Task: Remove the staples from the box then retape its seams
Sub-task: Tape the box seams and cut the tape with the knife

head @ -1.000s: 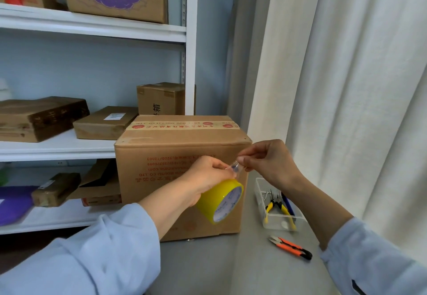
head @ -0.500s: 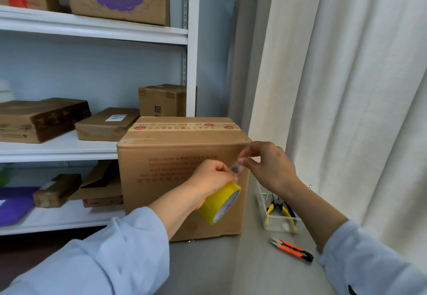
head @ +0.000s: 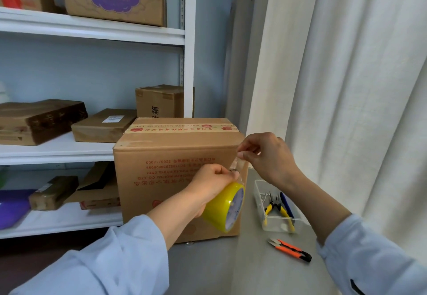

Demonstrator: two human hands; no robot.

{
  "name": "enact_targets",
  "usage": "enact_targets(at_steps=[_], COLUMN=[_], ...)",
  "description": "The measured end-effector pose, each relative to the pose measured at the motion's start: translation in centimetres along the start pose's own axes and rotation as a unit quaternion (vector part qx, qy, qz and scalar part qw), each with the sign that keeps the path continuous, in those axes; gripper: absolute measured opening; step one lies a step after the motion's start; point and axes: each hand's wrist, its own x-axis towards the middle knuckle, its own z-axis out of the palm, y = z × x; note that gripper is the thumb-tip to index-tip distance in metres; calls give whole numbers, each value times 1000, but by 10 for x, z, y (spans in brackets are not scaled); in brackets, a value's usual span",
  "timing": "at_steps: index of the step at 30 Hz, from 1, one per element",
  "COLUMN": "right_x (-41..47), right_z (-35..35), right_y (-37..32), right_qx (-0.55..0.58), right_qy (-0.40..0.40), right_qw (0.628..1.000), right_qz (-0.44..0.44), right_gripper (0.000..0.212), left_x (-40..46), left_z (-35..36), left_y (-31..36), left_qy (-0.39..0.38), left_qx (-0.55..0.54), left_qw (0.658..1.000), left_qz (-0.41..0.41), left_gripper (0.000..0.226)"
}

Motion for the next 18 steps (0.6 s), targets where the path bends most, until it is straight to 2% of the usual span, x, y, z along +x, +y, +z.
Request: enact_targets(at_steps=[3,6,8,11,15,18], right_x=[3,5,8,19,44,60], right_z=[-4,-7,-9,-17,-31,-30], right_y=[5,4,2,3,9,10], right_qx=[11,-6,-34,-20,22,25], right_qy=[-2,-10,-22,-29,-37,-64], right_qw=[1000,1000,999,999,999,998], right_qz=[2,-13,-23,-24,-16,-15], right_gripper=[24,21,16,9,8,7], left_x=[-4,-9,-10,-5,1,6], left_z=[0,4,8,14,23,29], left_y=[5,10,13,21,39,45], left_qy=[-29,-65,-57,-36,-16,1], left_qx=[-57,-104,-110,-120,-229,-266], left_qw=[998,992,991,991,973,964], left_qz=[2,-34,-47,-45,-25,-20], left_gripper=[8,10,10,11,12,11])
